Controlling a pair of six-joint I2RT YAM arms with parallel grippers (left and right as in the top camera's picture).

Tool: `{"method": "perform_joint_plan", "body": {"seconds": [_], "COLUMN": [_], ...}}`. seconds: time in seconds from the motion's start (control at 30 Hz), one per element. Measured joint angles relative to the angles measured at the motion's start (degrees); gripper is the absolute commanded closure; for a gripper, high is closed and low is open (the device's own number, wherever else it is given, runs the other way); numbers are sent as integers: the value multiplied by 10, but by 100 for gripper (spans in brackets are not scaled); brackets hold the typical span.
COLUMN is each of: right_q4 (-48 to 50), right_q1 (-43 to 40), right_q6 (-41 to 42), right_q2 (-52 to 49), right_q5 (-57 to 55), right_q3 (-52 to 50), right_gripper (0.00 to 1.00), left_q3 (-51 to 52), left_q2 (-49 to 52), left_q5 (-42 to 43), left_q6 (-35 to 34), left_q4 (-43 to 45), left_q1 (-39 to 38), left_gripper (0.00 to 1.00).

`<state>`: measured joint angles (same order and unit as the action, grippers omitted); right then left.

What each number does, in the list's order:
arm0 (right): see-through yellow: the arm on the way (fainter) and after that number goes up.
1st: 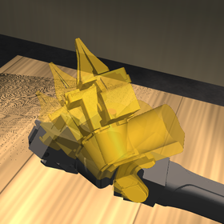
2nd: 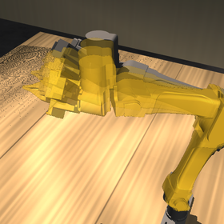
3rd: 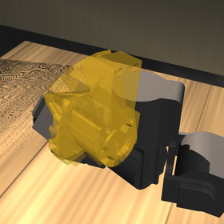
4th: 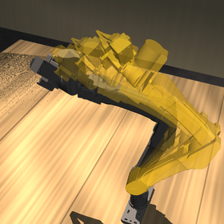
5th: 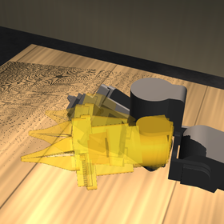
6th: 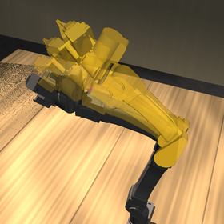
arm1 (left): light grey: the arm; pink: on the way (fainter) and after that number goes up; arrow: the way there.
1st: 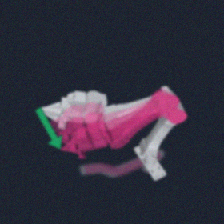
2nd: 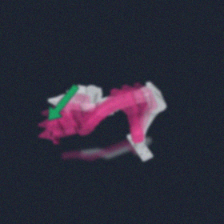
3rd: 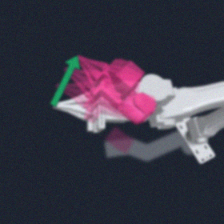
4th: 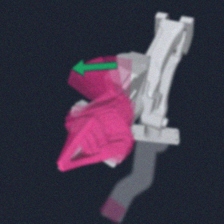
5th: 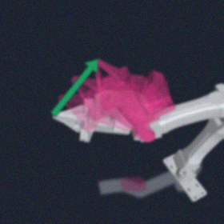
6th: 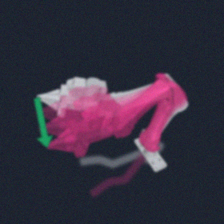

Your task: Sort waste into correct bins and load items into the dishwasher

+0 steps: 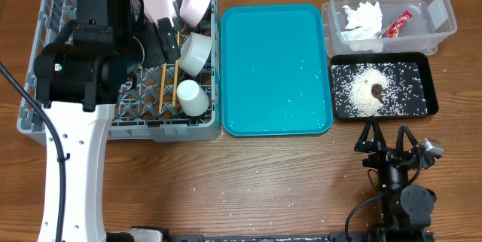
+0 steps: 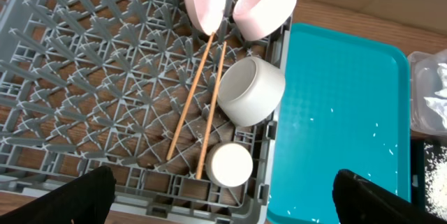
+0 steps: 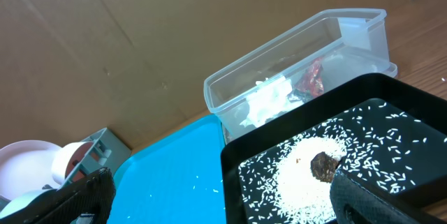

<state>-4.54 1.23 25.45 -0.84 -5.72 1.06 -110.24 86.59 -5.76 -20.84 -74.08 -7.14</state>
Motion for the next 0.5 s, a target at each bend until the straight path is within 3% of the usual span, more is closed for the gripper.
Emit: {"method": "perform_joint_plan", "body": {"seconds": [0.17, 0.33, 0.5], "right_q4": [0, -1, 0], "right_q1": [0, 0, 0], "right_q6": [0, 0, 0], "right_q2": [0, 0, 1], "right_q5": [0, 0, 3], "right_q3": [0, 0, 0], "right_gripper": [0, 0, 0], "left_q3": [74, 286, 506], "left_q2": [-65, -235, -403], "left_q5": [-9, -9, -9], "left_q6": [2, 2, 2], "left_q4": [138, 349, 472], "left_q1": [0, 19, 57], "left_gripper": [0, 0, 0]}}
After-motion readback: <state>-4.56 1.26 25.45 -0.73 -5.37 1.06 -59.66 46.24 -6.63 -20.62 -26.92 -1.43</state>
